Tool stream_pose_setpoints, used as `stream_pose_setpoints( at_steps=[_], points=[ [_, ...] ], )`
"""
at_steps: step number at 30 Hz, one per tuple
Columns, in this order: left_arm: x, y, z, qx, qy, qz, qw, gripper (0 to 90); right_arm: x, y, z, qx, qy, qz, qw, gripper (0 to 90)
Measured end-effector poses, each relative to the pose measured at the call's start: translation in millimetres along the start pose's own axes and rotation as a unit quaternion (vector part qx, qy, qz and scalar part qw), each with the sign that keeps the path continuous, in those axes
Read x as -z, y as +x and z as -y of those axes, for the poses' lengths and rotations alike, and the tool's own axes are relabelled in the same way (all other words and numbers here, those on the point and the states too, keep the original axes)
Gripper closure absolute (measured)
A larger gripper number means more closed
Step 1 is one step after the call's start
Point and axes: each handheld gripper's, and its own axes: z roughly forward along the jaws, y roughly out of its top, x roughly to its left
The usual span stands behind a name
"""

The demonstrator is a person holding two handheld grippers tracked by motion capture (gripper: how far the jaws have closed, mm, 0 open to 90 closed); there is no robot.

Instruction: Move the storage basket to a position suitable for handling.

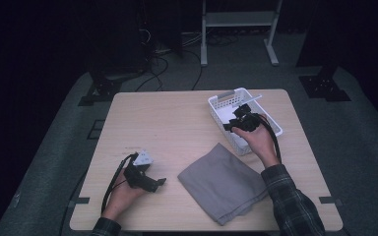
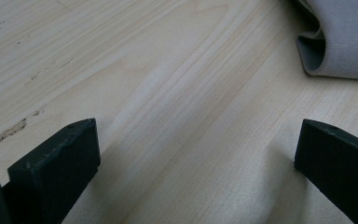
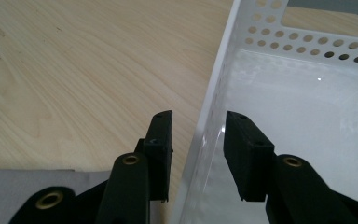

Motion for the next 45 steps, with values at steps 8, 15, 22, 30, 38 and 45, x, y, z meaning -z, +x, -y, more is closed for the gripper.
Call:
stream_pose_setpoints(
  at_steps=[8, 15, 22, 30, 38, 45],
  points=[
    [0.0, 0.0, 0.0, 0.000, 0.000, 0.000, 1.0000, 0.0, -17.5, -1.8, -7.1, -0.002, 0.016, 0.008, 0.9998, 63.9],
    [0.0, 0.0, 0.0, 0.000, 0.000, 0.000, 1.0000, 0.0, -27.0, -0.9, -7.1, -0.001, 0.028, 0.011, 0.9995, 76.0],
    [0.0, 0.0, 0.0, -0.001, 0.000, 0.001, 1.0000, 0.0, -23.6, 0.4, -6.6, 0.005, 0.030, 0.018, 0.9994, 79.1],
    [0.0, 0.0, 0.0, -0.001, 0.000, 0.000, 1.0000, 0.0, -13.1, -4.1, 2.0, 0.008, 0.028, 0.021, 0.9993, 83.8],
    [0.0, 0.0, 0.0, 0.000, 0.000, 0.000, 1.0000, 0.0, 6.2, -1.5, 7.5, 0.017, 0.018, 0.019, 0.9995, 84.3],
    [0.0, 0.0, 0.0, -0.001, 0.000, 0.000, 1.0000, 0.0, 18.4, 1.7, 18.1, 0.018, 0.017, 0.017, 0.9995, 84.3]
  ],
)
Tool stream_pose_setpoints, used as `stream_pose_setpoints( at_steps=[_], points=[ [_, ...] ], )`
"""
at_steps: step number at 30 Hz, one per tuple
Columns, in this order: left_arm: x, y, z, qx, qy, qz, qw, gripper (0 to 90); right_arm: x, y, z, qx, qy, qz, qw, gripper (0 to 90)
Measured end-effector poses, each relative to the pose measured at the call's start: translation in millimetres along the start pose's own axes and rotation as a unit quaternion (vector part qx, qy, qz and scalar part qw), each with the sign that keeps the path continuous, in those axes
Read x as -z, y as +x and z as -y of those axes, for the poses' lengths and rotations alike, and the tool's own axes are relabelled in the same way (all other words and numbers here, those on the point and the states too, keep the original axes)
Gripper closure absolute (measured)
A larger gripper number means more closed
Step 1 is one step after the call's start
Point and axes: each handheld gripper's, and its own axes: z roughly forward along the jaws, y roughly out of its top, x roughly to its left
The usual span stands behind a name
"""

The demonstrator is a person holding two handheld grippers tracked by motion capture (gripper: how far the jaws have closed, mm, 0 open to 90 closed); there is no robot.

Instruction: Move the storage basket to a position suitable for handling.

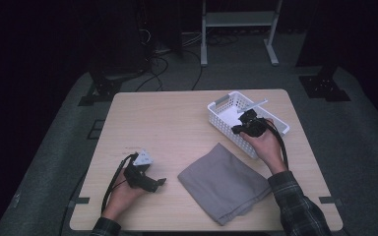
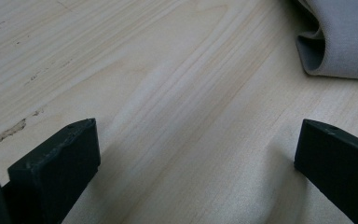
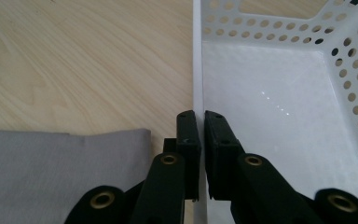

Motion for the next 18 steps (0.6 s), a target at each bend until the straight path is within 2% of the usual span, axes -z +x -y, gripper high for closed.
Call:
stream_pose_setpoints(
  at_steps=[18],
  points=[
    [-0.2, -0.2, -0.1, 0.002, -0.002, 0.000, 1.0000, 0.0, 29.5, 5.5, 41.2, -0.002, 0.001, 0.011, 0.9999, 84.3]
  ],
)
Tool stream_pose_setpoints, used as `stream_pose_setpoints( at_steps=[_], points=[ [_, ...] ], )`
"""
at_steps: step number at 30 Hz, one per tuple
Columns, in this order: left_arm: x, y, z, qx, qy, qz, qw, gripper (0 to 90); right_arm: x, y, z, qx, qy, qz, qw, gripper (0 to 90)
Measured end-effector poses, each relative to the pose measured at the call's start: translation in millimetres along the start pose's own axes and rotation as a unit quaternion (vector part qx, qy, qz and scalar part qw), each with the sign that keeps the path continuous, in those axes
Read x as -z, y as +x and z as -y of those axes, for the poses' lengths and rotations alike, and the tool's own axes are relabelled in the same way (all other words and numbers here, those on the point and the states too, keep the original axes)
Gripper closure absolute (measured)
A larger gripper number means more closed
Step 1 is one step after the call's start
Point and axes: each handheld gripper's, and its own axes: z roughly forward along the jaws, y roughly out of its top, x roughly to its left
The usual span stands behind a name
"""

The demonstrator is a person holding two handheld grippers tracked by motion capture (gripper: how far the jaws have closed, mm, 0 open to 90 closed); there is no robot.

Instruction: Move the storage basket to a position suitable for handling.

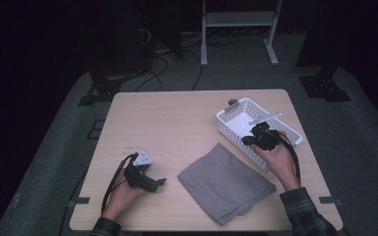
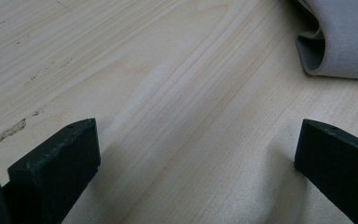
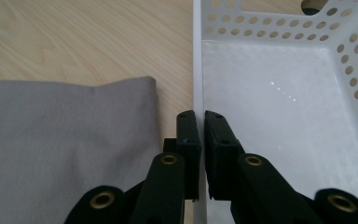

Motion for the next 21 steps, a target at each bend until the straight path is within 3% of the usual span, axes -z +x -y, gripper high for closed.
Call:
stream_pose_setpoints(
  at_steps=[11, 21],
  points=[
    [0.2, 0.3, 0.0, -0.002, 0.001, 0.000, 1.0000, 0.0, 22.1, 0.9, 29.6, -0.007, 0.001, 0.010, 0.9999, 84.2],
    [0.7, -0.6, 0.4, -0.001, 0.003, 0.001, 1.0000, 0.0, 23.8, 3.1, 40.8, -0.010, 0.003, 0.004, 0.9999, 83.6]
  ],
)
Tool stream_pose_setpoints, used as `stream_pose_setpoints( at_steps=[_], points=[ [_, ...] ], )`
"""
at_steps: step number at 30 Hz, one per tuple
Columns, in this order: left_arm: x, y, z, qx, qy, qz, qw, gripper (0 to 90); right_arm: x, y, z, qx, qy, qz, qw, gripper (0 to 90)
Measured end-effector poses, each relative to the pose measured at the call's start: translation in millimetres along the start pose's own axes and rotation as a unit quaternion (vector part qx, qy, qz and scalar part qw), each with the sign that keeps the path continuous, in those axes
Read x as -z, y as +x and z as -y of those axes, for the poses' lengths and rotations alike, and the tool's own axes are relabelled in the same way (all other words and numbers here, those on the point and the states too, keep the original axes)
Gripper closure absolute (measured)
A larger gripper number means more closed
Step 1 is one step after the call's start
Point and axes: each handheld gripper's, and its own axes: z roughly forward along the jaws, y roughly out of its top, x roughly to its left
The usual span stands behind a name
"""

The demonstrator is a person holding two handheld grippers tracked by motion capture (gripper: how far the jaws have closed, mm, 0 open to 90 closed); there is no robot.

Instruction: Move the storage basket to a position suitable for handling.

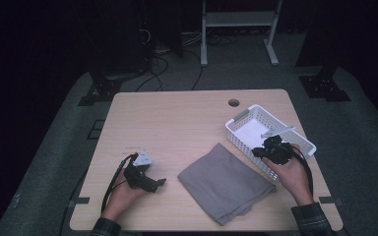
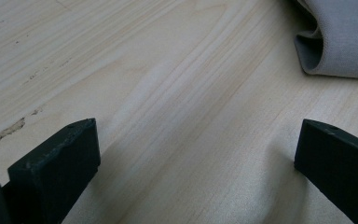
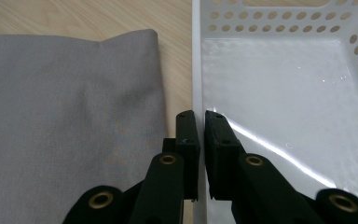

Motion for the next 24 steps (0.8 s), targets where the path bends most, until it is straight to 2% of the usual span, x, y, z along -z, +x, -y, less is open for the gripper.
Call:
stream_pose_setpoints(
  at_steps=[3, 5, 6, 7, 8, 9, 11, 13, 16, 18, 20, 21, 22, 24],
  points=[
    [0.0, 0.0, 0.0, 0.000, 0.000, 0.000, 1.0000, 0.0, 0.6, 0.0, -0.1, -0.002, 0.003, -0.001, 1.0000, 82.0],
    [0.0, 0.0, 0.0, 0.000, 0.000, 0.000, 1.0000, 0.0, 2.8, 0.7, -0.6, -0.005, -0.002, -0.003, 1.0000, 76.5],
    [0.0, 0.0, 0.0, 0.000, 0.000, 0.000, 1.0000, 0.0, 2.8, 0.7, -0.6, -0.005, -0.002, -0.003, 1.0000, 76.5],
    [-0.1, -0.1, 0.0, 0.000, -0.001, 0.000, 1.0000, 0.0, 5.0, 1.7, -1.5, -0.001, -0.005, 0.003, 1.0000, 69.8],
    [-0.1, -0.2, 0.0, 0.002, -0.001, 0.000, 1.0000, 0.0, 5.9, 2.3, -1.9, 0.001, -0.008, 0.005, 1.0000, 66.7],
    [-0.1, -0.2, 0.0, 0.002, -0.001, 0.000, 1.0000, 0.0, 5.9, 2.3, -1.9, 0.001, -0.008, 0.005, 1.0000, 66.7],
    [0.0, -0.1, 0.0, 0.001, 0.000, 0.000, 1.0000, 0.0, 10.7, 6.9, -4.8, 0.002, -0.022, 0.009, 0.9997, 59.2],
    [-0.1, -0.2, 0.0, 0.001, -0.001, 0.000, 1.0000, 0.0, 12.0, 8.8, -5.8, 0.005, -0.026, 0.010, 0.9996, 57.2],
    [0.1, 0.1, 0.0, 0.000, 0.001, 0.000, 1.0000, 0.0, 15.1, 15.4, -8.7, 0.007, -0.039, 0.002, 0.9992, 51.6],
    [0.1, 0.0, 0.0, 0.000, 0.001, 0.000, 1.0000, 0.0, 15.9, 21.9, -10.8, 0.010, -0.048, -0.019, 0.9986, 47.6],
    [0.1, 0.1, 0.0, 0.000, 0.001, 0.000, 1.0000, 0.0, 15.6, 24.2, -11.5, 0.013, -0.050, -0.022, 0.9984, 46.6],
    [0.1, 0.0, 0.0, 0.000, 0.001, 0.000, 1.0000, 0.0, 14.8, 29.3, -12.6, 0.013, -0.050, -0.032, 0.9982, 42.9],
    [0.1, 0.0, 0.0, 0.000, 0.001, 0.000, 1.0000, 0.0, 14.8, 29.3, -12.6, 0.013, -0.050, -0.032, 0.9982, 42.9],
    [0.1, 0.0, 0.0, 0.000, 0.001, 0.000, 1.0000, 0.0, 12.4, 36.2, -14.2, 0.021, -0.052, -0.042, 0.9975, 37.2]
  ],
)
